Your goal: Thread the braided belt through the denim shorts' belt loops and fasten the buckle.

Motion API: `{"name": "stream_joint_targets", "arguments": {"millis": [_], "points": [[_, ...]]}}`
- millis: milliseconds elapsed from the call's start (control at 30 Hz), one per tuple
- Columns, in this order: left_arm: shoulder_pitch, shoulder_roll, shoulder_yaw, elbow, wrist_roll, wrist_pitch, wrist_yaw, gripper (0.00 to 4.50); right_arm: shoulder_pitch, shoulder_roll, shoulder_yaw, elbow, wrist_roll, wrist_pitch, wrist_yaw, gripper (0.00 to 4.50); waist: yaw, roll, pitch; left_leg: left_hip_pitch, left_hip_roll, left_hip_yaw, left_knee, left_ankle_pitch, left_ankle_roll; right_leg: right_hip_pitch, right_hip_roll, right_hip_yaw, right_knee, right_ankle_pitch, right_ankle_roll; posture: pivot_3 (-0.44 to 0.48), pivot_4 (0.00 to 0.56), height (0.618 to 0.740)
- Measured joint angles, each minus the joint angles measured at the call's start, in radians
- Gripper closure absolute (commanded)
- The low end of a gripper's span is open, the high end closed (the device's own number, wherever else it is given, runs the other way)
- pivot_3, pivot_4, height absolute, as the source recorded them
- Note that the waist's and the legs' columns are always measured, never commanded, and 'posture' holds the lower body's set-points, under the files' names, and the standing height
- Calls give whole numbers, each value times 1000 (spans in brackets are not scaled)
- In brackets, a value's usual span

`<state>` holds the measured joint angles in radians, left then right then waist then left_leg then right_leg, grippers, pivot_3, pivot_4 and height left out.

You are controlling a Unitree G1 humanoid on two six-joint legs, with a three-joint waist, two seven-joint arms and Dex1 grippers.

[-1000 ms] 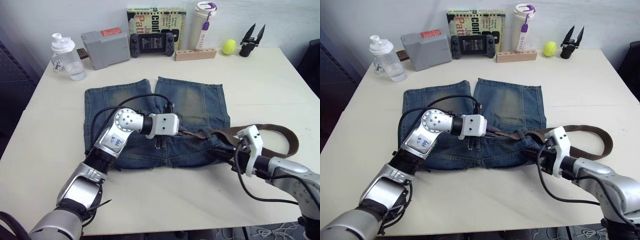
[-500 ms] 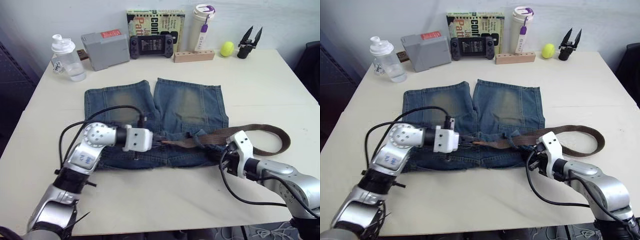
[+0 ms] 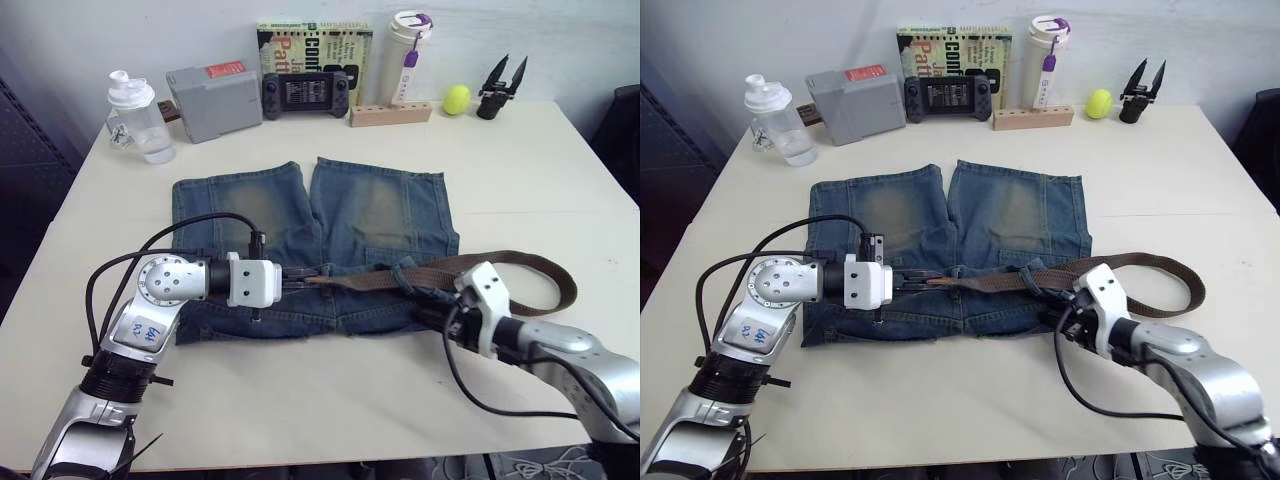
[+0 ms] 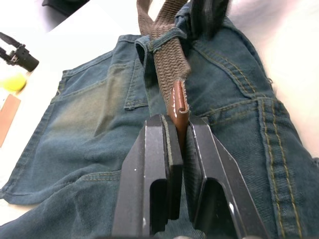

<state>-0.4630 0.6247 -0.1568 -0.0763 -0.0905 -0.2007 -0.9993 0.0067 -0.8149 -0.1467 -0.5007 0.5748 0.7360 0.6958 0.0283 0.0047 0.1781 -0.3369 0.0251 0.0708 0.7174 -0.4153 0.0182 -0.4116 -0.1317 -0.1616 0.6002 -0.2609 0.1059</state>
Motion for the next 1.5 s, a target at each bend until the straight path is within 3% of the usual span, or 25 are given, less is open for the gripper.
{"name": "stream_joint_targets", "arguments": {"millis": [33,167,400,500,533,700,733,933,1067,1267,1500], "points": [[-1,-2,0,0,-1,1,1,4500,18,-32,-5,-17,-24,-48,33,986,-1,0,0,0,0,0,0,0,0,0,0,0,0,0,0,0,150,726],[-4,-17,-1,0,-1,6,2,4500,87,-154,47,-39,-224,-301,130,986,-3,0,0,1,0,1,-1,0,0,0,1,0,0,0,0,0,150,726],[-26,-36,-6,-1,-2,30,2,4500,37,-158,217,79,-534,-589,103,986,-2,0,0,0,1,8,0,0,0,0,1,0,-1,0,0,0,150,726],[-32,-38,-6,-1,-2,37,2,4500,3,-152,244,105,-600,-638,76,1736,-4,0,0,1,1,8,0,0,0,1,1,0,-1,0,0,0,150,726],[-34,-40,-6,-1,-2,37,3,4500,-6,-152,251,115,-618,-648,68,2329,-4,0,0,1,1,8,0,0,0,1,1,0,-1,0,0,0,150,726],[-35,-40,-6,-2,-2,40,3,4500,-18,-134,262,147,-653,-669,54,4363,-2,0,0,1,2,8,0,0,0,1,1,0,-1,0,0,0,150,726],[-35,-40,-6,-2,-2,40,3,4500,-15,-130,263,153,-653,-668,54,4466,-2,0,0,1,2,8,0,0,0,1,1,0,-1,0,0,0,150,726],[-35,-43,-10,-2,-2,37,3,4500,-7,-124,246,198,-652,-665,38,4466,2,0,0,1,2,8,1,0,0,2,0,0,-1,0,1,0,150,726],[-35,-50,-29,-10,9,15,3,4500,16,-187,118,377,-653,-675,8,4466,31,0,0,0,2,7,3,0,1,4,-1,0,-5,3,3,0,150,726],[-35,-60,-40,-18,21,0,16,4500,34,-181,90,386,-645,-672,11,4466,32,0,0,0,0,7,2,0,1,4,0,-1,-5,3,3,0,150,726],[-36,-81,-51,-19,41,-24,35,4500,42,-85,7,227,-404,-378,84,1583,21,1,0,0,2,8,1,0,1,3,2,0,-5,3,3,0,150,726]]}}
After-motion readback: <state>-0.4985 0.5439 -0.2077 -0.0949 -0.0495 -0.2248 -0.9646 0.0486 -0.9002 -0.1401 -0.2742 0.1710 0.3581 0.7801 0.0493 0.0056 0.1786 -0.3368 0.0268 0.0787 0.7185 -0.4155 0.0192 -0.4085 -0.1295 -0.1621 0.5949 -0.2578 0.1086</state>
